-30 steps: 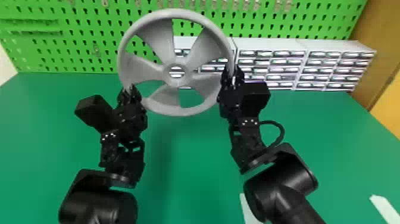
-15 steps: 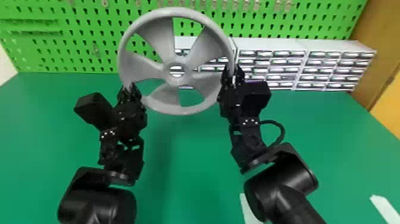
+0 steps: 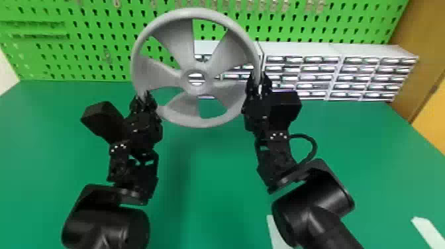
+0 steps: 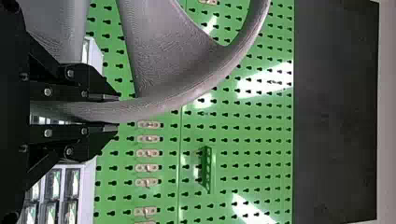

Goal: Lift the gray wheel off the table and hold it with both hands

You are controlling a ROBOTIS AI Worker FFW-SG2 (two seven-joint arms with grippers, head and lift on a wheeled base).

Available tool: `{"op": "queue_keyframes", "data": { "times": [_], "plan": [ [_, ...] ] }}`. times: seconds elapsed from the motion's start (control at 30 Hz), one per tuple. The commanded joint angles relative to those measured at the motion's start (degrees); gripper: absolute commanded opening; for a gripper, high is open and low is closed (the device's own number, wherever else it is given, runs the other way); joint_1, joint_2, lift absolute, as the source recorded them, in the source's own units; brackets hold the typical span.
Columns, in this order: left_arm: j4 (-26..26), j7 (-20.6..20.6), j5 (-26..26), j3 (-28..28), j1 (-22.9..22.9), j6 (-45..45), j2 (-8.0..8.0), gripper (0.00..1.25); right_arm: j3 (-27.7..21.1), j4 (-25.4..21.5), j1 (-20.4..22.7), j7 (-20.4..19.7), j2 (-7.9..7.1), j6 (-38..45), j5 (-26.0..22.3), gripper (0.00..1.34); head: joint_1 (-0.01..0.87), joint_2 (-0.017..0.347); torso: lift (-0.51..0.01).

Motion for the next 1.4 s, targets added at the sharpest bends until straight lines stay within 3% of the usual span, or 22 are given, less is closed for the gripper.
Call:
{"op": "queue_keyframes", "data": {
  "times": [0.0, 0.87, 1.37],
  "plan": [
    [0.0, -0.8, -0.3, 0.3, -0.1, 0.7, -0.01, 0.19, 0.1, 0.0, 0.0, 0.0, -0.01, 0.0, -0.2, 0.17, 0.711, 0.015, -0.098],
    [0.0, -0.4, -4.3, 1.1, 0.0, 1.4, -0.19, 0.19, 0.1, 0.0, 0.0, 0.0, -0.01, 0.4, -0.6, 0.17, 0.711, 0.015, -0.098],
    [0.0, -0.4, -3.8, 1.1, 0.1, 1.4, -0.19, 0.19, 0.0, 0.0, 0.0, 0.0, -0.1, 0.4, -0.6, 0.17, 0.711, 0.015, -0.098]
  ]
}}
